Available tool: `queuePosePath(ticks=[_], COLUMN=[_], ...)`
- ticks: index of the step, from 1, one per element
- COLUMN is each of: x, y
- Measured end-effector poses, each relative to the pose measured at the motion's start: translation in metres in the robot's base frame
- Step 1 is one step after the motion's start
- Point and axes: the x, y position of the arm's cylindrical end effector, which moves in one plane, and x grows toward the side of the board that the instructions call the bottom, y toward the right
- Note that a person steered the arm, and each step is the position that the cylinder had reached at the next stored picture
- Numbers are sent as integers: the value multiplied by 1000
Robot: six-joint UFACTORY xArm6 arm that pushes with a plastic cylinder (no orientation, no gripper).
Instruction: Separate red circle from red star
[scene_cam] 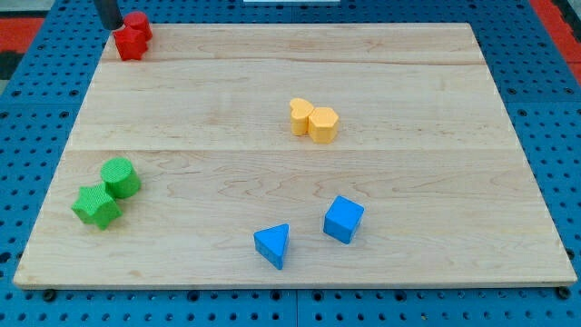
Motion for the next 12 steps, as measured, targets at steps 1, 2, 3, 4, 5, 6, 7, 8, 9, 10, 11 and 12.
queuePosePath(ticks=[1,2,3,4,5,6,7,8,9,10,11,12], x=[0,3,7,32,54,54,47,31,49,66,57,45], y=[1,35,102,123,118,177,216,209,222,243,298,289])
